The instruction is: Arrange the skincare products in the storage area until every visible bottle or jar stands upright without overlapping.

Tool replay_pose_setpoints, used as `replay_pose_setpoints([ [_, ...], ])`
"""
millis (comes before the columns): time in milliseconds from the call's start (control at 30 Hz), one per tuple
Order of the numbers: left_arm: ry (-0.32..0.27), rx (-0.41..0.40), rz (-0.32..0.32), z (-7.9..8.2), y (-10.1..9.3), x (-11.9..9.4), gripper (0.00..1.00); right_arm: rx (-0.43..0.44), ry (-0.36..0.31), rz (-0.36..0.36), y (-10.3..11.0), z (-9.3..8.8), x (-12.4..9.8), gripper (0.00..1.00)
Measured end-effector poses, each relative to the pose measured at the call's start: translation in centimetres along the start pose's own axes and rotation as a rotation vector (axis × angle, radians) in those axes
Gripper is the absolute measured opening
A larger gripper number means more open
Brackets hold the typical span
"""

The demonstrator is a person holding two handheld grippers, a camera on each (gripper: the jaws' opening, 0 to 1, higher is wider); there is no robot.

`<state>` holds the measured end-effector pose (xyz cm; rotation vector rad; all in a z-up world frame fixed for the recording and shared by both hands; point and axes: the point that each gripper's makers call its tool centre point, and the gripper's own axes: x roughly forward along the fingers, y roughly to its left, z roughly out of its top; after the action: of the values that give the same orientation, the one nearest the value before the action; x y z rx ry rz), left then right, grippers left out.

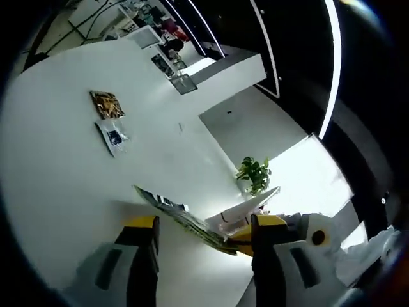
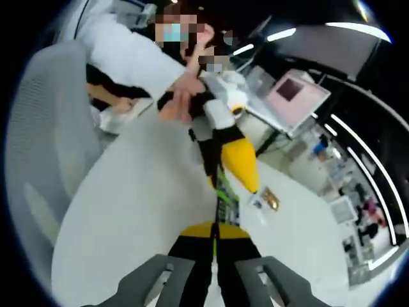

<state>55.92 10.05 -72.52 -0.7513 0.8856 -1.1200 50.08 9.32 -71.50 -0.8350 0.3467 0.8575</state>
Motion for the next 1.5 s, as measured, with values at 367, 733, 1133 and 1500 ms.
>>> replay_pose_setpoints([
  [367, 0.026, -0.089, -0.009, -1.9, 0.4, 0.8, 0.33, 0.017, -0.086, 0.048, 1.5, 0.9, -1.2, 0.0],
  [733, 0.008, -0.078, 0.018, -2.2, 0.6, 0.6, 0.06, 0.0, -0.085, 0.052, 2.2, 0.8, -1.3, 0.0],
  [1133, -0.034, -0.042, 0.059, -2.6, 1.3, -0.3, 0.0, 0.153, -0.033, 0.046, 2.5, -0.1, -1.4, 0.0],
  [1500, -0.099, 0.012, 0.036, -1.6, -1.0, -0.7, 0.0, 0.613, 0.013, -0.012, 2.4, -1.8, -2.4, 0.0],
])
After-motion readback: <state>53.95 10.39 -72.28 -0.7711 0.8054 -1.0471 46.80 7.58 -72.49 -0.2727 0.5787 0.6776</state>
